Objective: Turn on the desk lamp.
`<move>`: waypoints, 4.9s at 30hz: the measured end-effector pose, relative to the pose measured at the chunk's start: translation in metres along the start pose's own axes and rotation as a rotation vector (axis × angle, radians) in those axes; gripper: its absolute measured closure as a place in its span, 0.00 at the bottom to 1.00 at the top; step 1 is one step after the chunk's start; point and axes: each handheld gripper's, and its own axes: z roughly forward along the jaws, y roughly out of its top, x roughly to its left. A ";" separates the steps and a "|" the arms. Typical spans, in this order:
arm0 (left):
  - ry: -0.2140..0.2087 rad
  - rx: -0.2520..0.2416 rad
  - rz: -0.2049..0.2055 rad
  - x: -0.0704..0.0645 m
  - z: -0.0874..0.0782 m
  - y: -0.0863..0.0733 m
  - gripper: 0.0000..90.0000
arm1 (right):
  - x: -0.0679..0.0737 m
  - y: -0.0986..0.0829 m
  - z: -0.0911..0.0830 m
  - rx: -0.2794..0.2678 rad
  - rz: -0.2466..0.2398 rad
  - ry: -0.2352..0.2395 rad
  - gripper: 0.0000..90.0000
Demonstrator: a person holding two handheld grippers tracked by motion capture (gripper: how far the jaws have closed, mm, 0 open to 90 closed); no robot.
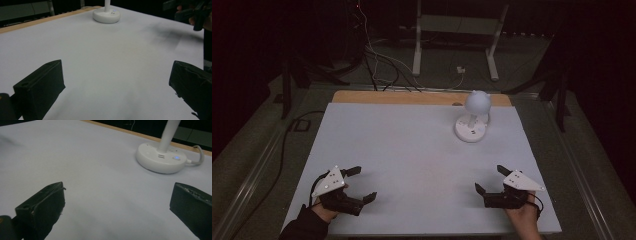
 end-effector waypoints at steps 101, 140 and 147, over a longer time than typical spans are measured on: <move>0.000 0.009 0.003 -0.003 0.000 0.000 0.00 | -0.024 0.123 0.026 0.020 -0.005 0.015 0.00; -0.008 0.013 0.000 -0.003 0.001 0.000 0.00 | -0.048 0.104 0.105 0.057 0.045 -0.018 0.00; -0.008 0.015 -0.002 -0.002 0.001 0.000 0.00 | -0.053 0.097 0.119 0.082 0.070 -0.048 0.00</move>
